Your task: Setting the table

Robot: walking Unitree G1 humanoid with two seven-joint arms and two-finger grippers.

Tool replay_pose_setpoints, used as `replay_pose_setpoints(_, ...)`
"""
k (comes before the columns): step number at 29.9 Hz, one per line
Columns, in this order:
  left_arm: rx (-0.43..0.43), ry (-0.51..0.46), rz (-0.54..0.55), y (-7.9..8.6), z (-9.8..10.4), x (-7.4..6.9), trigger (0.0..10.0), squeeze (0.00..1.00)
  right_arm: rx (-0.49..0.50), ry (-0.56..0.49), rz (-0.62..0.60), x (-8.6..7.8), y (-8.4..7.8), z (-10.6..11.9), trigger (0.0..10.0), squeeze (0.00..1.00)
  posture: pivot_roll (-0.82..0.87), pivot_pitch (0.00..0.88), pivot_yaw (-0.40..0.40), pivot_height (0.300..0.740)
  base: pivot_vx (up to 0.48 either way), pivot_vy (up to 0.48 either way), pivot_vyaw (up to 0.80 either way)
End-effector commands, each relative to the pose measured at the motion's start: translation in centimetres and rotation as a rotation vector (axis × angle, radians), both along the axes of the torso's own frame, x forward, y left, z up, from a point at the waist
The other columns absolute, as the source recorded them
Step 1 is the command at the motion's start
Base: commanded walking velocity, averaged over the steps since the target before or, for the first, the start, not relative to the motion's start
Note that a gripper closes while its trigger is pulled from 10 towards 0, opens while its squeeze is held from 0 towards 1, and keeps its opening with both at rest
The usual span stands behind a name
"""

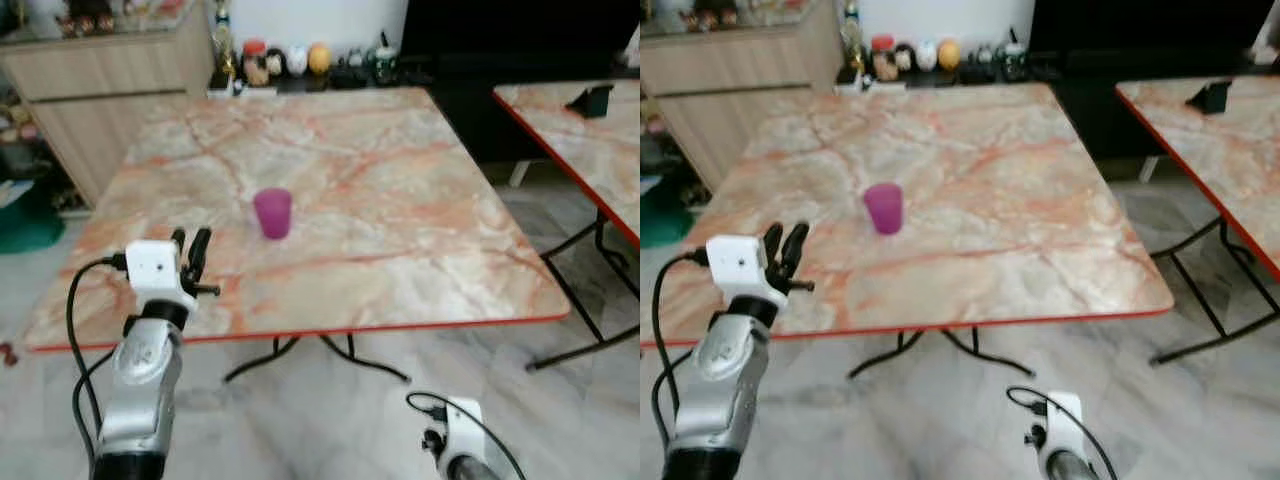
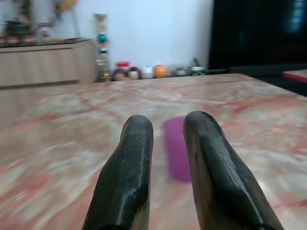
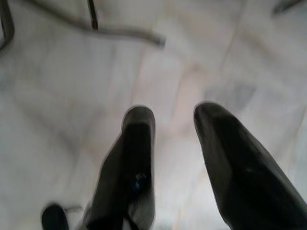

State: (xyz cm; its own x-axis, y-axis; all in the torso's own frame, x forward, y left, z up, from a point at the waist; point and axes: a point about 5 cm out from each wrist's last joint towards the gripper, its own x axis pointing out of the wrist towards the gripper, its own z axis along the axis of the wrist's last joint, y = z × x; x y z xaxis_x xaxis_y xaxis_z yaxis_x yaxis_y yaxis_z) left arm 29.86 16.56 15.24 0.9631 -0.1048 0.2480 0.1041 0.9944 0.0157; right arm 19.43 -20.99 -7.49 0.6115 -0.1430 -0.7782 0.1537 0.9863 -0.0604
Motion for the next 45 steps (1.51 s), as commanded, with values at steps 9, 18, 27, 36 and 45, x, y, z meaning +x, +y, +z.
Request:
replay_pose_setpoints(9,0.012,-0.011,0.024,1.4,0.4,0.4,10.0,0.0,0.035,-0.03,0.022,1.3,2.0,0.4,10.0,0.0,-0.01,0.0,0.018,0.74,0.393,0.0,0.0)
replay_pose_setpoints(18,-0.13,0.121,-0.022,1.2,-0.9,0.7,10.0,0.0,0.028,-0.026,0.017,1.3,1.8,0.4,10.0,0.0,0.0,0.0,0.012,0.74,0.129,0.0,0.0)
replay_pose_setpoints(27,-0.149,0.169,-0.067,1.6,0.2,1.2,10.0,1.0,0.008,0.029,0.019,0.2,1.5,-0.2,10.0,0.0,0.0,0.0,0.01,0.74,0.0,0.0,0.0)
replay_pose_setpoints(36,-0.059,0.306,-0.033,3.2,2.2,1.1,10.0,1.0,0.008,0.039,0.02,0.1,1.6,-0.3,10.0,0.0,0.01,0.0,0.016,0.74,0.0,0.0,0.0)
replay_pose_setpoints(45,-0.129,0.405,0.011,3.0,2.7,2.1,10.0,1.0,0.003,0.034,0.032,0.4,1.7,-0.2,10.0,0.0,0.0,0.0,0.019,0.74,0.0,0.0,0.0)
